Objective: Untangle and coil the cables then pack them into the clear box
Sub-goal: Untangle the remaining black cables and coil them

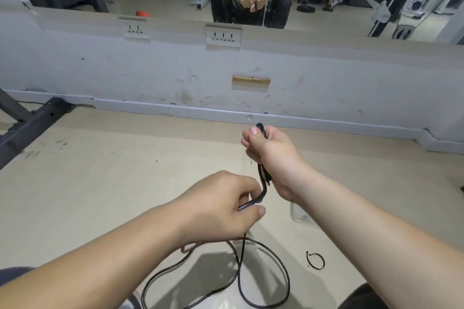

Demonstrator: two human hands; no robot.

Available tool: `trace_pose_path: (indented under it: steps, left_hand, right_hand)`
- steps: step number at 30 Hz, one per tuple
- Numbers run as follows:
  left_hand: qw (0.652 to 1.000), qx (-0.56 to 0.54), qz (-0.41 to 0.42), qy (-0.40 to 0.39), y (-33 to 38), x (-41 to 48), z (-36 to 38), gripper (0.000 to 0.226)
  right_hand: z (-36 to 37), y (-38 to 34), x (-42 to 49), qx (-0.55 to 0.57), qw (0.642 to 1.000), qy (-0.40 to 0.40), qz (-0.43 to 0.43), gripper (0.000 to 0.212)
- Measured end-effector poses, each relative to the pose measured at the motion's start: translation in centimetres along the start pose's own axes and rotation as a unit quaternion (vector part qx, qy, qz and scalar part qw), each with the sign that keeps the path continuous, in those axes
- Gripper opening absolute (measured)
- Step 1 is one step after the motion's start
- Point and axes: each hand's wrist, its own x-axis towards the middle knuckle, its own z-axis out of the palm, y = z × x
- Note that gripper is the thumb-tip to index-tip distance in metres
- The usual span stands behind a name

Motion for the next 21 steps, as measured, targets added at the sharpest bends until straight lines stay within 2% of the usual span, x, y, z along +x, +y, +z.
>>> trace_pose_path:
  steps: [2,5,8,11,14,16,19,21]
  left_hand:
    - [0.999,-0.002,0.03,0.024,-0.1,0.1,-0.8,0.022]
    - [0.99,-0.055,0.048,0.124,-0.8,0.4,-2.5,0.014]
    - [0.977,-0.088,0.041,0.19,-1.5,0.3,-3.9,0.011]
    - [0.963,-0.087,-0.042,0.252,-2.8,0.6,-4.7,0.036]
    - [0.952,-0.155,-0.07,0.254,-3.3,0.7,-4.6,0.044]
    - [0.952,-0.181,-0.061,0.237,-3.3,0.6,-4.5,0.037]
    - [0.963,-0.165,-0.037,0.208,-3.4,0.4,-5.0,0.019]
    - [0.969,-0.172,-0.04,0.172,-3.4,0.3,-5.0,0.023]
  right_hand:
    - [-0.1,0.2,-0.1,-0.028,0.999,-0.012,-0.021,0.016]
    - [0.0,-0.1,-0.8,-0.085,0.994,-0.057,-0.037,0.024]
    - [0.6,-0.5,-1.6,-0.078,0.989,-0.123,-0.033,0.034]
    - [0.8,-1.3,-2.1,-0.098,0.984,-0.149,0.003,0.065]
    - [0.7,-1.4,-2.4,-0.012,0.981,-0.192,0.023,0.06]
    - [0.6,-1.3,-2.4,0.015,0.975,-0.214,0.057,0.05]
    - [0.4,-1.1,-2.5,0.055,0.954,-0.267,0.123,0.039]
    - [0.5,-1.3,-2.6,0.079,0.94,-0.302,0.139,0.043]
